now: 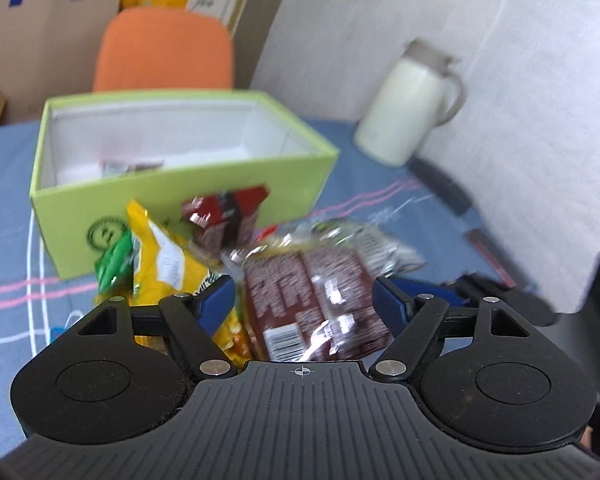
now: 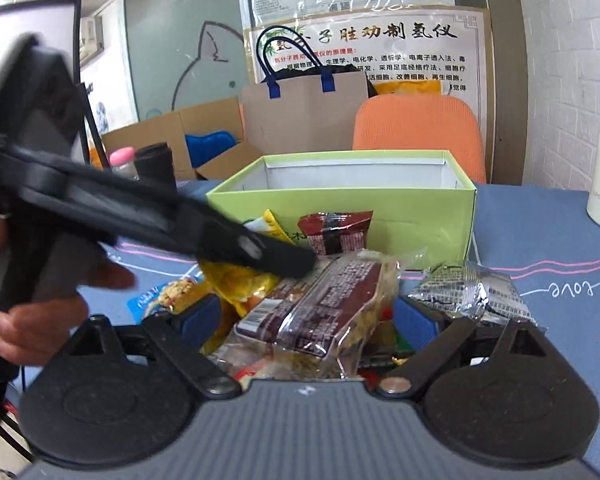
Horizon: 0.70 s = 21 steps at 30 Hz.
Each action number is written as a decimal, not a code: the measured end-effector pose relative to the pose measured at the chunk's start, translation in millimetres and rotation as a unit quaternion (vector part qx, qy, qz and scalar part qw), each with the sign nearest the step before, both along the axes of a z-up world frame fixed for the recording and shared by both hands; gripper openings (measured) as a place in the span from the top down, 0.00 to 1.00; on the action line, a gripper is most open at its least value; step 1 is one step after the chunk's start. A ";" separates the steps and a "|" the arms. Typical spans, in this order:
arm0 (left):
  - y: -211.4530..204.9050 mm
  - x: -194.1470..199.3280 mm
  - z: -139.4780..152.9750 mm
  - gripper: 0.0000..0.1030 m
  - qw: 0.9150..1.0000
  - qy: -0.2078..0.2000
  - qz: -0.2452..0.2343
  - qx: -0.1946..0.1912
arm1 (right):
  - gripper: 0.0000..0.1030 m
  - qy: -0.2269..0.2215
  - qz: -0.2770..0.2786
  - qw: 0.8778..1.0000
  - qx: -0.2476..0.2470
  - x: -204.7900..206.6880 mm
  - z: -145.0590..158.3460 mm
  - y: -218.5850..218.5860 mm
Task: Organize snacks
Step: 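Grasp the brown-labelled snack bag with the left gripper, then lower the brown snack bag into the green box and release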
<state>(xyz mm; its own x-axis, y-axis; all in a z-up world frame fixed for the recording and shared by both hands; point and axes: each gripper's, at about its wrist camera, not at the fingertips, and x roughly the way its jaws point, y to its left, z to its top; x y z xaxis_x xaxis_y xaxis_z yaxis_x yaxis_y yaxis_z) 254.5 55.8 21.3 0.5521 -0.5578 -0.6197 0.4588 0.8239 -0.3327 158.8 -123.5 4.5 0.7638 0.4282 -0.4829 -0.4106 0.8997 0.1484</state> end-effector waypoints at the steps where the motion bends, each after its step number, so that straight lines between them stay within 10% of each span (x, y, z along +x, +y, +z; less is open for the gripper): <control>1: -3.1 1.3 -5.4 0.38 1.000 0.003 0.003 0.009 | 0.09 0.000 0.001 1.000 -0.001 -0.2 -3.0 0.2; 17: -18.0 -11.6 -25.2 0.46 0.998 0.057 -0.019 -0.011 | 0.08 0.034 -0.008 0.999 0.036 -2.6 -17.3 -22.4; 21: -11.1 -11.6 -24.6 0.63 0.997 0.068 -0.007 -0.034 | 0.26 0.024 0.003 0.999 0.030 -5.9 -13.0 -20.0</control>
<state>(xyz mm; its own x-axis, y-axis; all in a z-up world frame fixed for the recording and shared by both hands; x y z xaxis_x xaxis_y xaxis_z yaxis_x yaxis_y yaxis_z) 243.0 44.7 -3.3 0.4578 -0.6082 -0.6484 0.4177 0.7910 -0.4470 152.9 -143.5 -8.5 0.7374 0.4624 -0.4924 -0.4079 0.8859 0.2210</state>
